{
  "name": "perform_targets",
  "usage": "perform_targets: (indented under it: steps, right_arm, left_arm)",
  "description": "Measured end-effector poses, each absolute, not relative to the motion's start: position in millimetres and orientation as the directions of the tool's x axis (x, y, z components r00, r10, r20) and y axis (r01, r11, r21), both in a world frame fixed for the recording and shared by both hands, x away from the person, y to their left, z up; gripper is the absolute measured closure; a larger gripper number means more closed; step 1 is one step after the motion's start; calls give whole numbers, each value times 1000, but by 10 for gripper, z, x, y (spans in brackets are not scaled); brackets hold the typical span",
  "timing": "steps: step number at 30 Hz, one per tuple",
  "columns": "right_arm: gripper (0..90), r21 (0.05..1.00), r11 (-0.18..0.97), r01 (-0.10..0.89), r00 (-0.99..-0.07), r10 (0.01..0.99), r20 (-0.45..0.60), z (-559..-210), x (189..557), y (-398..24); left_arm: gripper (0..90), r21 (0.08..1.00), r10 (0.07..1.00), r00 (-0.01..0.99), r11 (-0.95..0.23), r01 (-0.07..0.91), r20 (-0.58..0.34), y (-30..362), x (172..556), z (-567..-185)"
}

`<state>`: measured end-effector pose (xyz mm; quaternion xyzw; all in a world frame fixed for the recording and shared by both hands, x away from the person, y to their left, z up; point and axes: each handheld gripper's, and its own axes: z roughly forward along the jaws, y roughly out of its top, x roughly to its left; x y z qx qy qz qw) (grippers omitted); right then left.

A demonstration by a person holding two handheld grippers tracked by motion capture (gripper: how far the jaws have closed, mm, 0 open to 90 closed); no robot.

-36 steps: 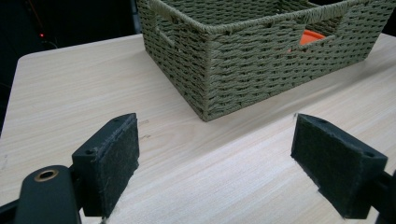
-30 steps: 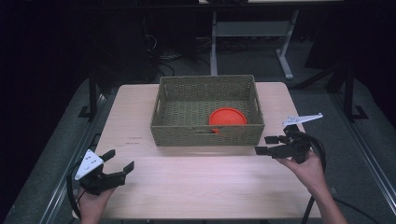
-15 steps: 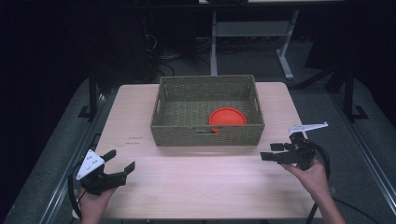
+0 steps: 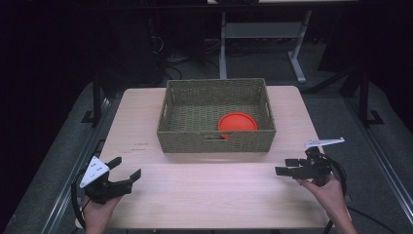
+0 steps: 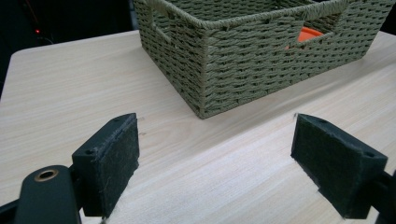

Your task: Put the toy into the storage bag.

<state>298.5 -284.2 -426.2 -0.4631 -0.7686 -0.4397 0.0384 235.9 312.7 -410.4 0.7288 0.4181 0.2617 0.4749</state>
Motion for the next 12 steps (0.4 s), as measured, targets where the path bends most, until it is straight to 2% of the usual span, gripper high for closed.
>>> perform_targets:
  steps: [7,12]
  right_arm:
    - [230,633,162,757,-553,675,489,-4383,2882,-2902]
    - [227,661,174,730,-566,696,442,-4408,2762,-2885]
  left_arm:
    - [147,912,856,516,-194,362,-23,3131,2364,-4104]
    - [147,914,850,526,-198,355,-20,3120,2372,-4096]
